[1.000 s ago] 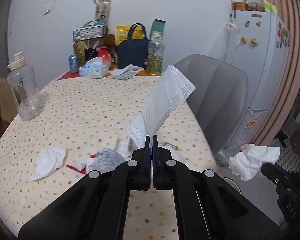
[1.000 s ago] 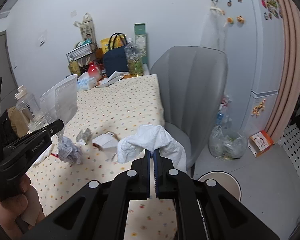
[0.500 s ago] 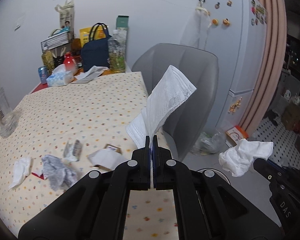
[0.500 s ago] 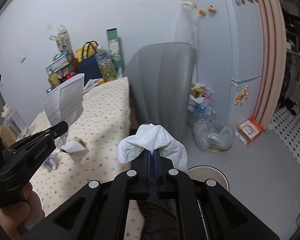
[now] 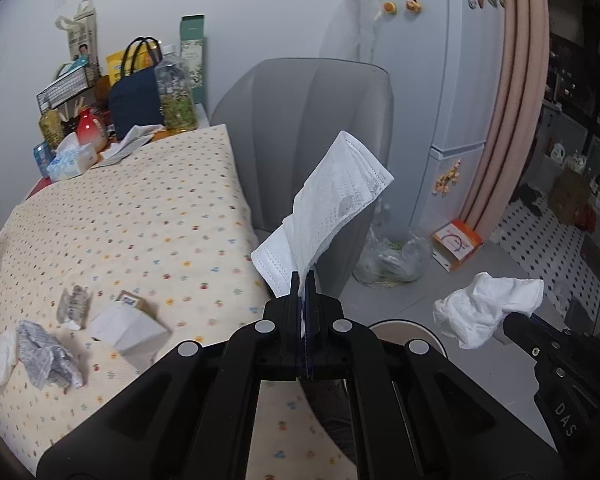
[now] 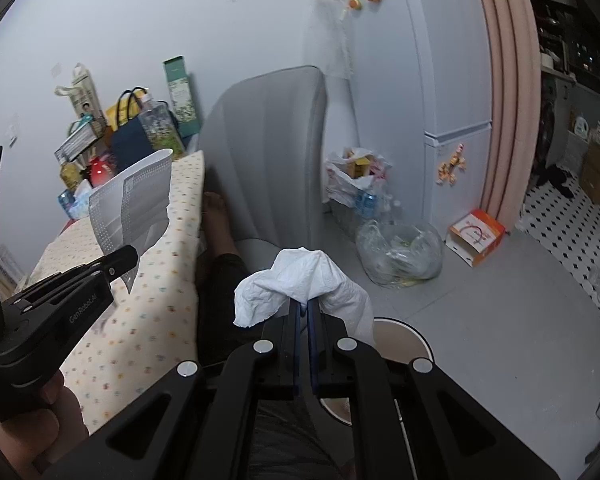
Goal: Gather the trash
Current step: 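Carry the mask and tissue over the trash bin with both grippers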
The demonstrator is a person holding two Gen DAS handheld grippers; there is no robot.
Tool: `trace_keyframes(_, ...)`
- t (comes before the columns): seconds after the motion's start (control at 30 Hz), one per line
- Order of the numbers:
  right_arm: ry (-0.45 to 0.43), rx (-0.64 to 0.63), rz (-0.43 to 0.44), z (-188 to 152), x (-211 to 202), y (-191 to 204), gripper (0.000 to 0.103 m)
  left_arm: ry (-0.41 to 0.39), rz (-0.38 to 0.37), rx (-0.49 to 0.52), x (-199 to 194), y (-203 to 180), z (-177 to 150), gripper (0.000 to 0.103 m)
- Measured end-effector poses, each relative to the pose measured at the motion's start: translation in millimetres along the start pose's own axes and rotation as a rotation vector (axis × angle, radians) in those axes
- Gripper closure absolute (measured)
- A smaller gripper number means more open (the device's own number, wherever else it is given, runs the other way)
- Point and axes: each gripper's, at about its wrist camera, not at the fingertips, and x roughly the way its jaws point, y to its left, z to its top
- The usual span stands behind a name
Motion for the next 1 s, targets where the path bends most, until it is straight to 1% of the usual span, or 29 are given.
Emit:
trace_keyframes(0.23, 0.038, 0.048, -0.026, -6.1, 24.1, -28.4, 0.098, 0.052, -0.017, 0.044, 29.3, -25.8, -3.4, 0.101)
trace_keyframes(0.63, 0.102, 0.1, -0.063, -12.6, 66.8, -63.1, 0.098, 0.124, -0.029, 0.082, 68.0, -49.4, -9.1, 0.101)
trace_keyframes(0.73, 0.125, 0.112, -0.07, -15.7, 81.4, -72.0, 0.098, 0.14, -0.02, 0.087, 76.4, -51.8, -10.1, 0.101)
trace_keyframes(0.77, 0.134, 0.115, -0.07, -16.8, 87.5, -74.4, 0.095, 0.145, -0.017, 0.088, 78.2, -53.0, -10.9, 0.101)
trace_keyframes(0.87, 0.175, 0.145, -0.062, -20.1, 105.0, -84.0, 0.095, 0.155, -0.008, 0.09, 82.9, -56.3, -11.8, 0.101)
trace_keyframes(1.0, 0.208, 0.146, -0.06, -26.9, 115.8, -91.3, 0.095, 0.159, -0.002, 0.099, 85.9, -61.7, -11.9, 0.101)
